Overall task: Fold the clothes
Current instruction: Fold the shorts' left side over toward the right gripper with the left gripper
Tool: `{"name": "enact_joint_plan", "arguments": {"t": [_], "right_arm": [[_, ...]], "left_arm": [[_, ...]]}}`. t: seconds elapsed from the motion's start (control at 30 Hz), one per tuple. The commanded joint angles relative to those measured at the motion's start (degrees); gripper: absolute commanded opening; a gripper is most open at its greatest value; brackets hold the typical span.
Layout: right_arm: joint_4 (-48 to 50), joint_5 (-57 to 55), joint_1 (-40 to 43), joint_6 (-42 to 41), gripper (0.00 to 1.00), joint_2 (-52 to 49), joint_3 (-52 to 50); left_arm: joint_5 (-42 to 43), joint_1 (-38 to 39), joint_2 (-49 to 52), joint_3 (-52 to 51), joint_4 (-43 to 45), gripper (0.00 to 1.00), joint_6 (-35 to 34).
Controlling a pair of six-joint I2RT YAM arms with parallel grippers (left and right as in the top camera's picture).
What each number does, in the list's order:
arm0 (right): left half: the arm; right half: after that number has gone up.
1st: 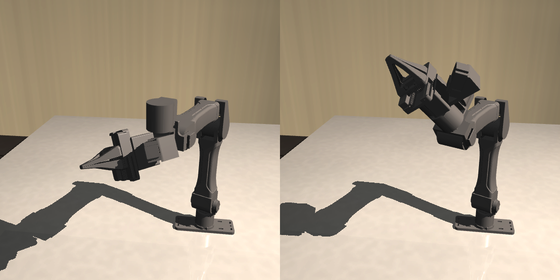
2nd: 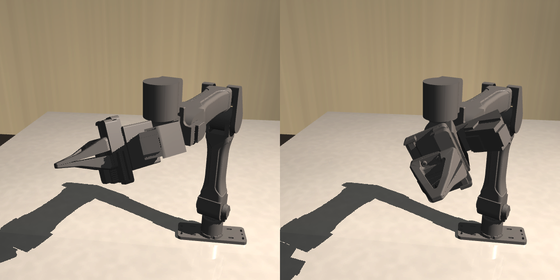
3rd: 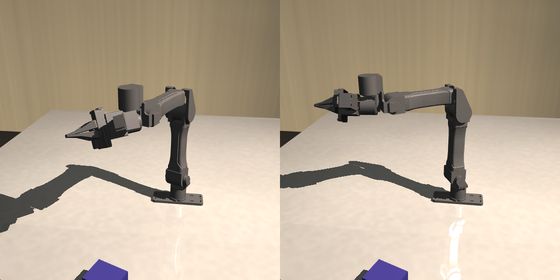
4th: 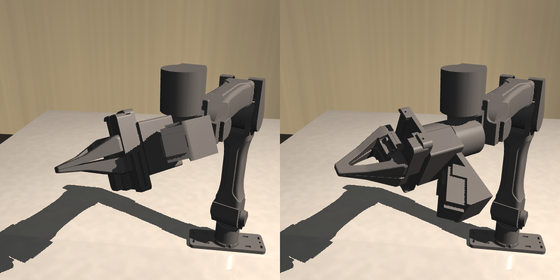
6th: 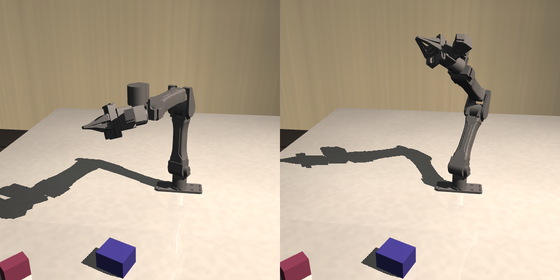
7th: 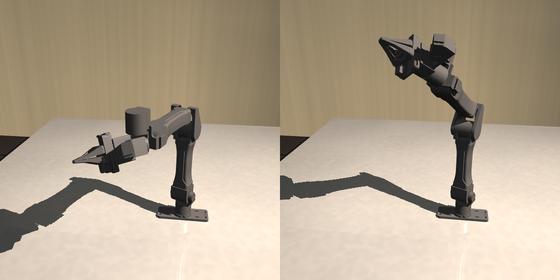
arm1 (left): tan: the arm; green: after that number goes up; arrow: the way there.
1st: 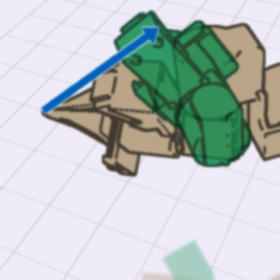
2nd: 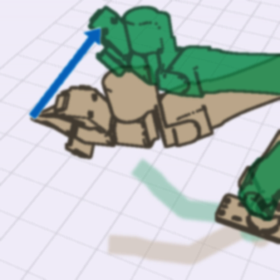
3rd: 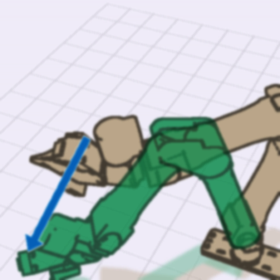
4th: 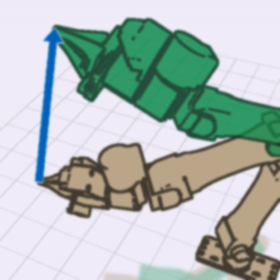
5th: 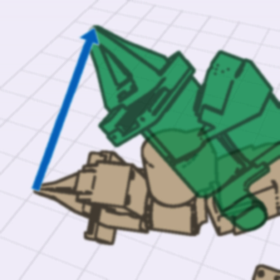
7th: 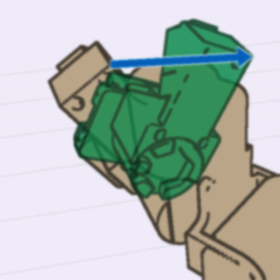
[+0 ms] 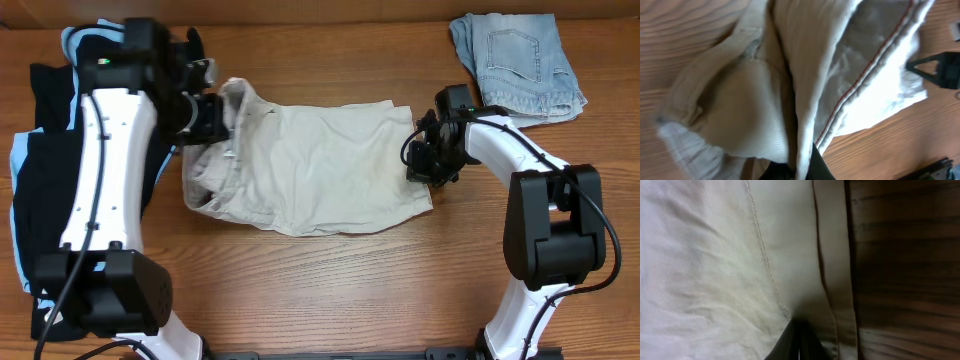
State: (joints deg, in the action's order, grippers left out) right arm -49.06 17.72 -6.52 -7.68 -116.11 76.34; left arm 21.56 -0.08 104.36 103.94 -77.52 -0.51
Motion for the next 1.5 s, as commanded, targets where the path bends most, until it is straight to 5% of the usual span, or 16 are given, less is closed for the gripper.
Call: {"name": "enact_joint_plan", "arguments": {"t": [0.0,0.37,1.03,1.27,1.33,1.43,1.47], "right_arm": [[0.52,-0.44,-0.07,-1.33,0.04,-0.07,-0.9],[2.19,-0.35,-0.07,-1.77,0.04,-0.07,-2.93],[4.72,1.11,-0.04,-2.84,0.04,-0.07,-4.33],[0.09,9.86,4.46,-2.89,0.04,5.27,3.1],[-1.99,10.75,6.34,-3.06,0.04,7.74,5.57],[-5.55,10.88,9.97,-3.5,0.1,12.02,10.16],[-6.75,10.88,11.28,-3.48,0.2,13.33,11.69]], "left_arm": [[0.96,4.87,-1.81,2.08,2.56,0.04,-7.87],[0.92,17.86,-1.46,2.08,17.59,0.04,-21.97],[0.98,30.86,13.4,2.08,33.44,0.06,-25.97],[3.98,33.51,18.16,2.08,40.15,0.08,-26.88],[3.93,33.62,18.16,2.08,40.48,0.21,-26.95],[3.96,33.59,18.16,2.08,41.33,0.84,-26.97],[4.04,33.59,18.16,2.08,41.62,1.0,-26.99]]}}
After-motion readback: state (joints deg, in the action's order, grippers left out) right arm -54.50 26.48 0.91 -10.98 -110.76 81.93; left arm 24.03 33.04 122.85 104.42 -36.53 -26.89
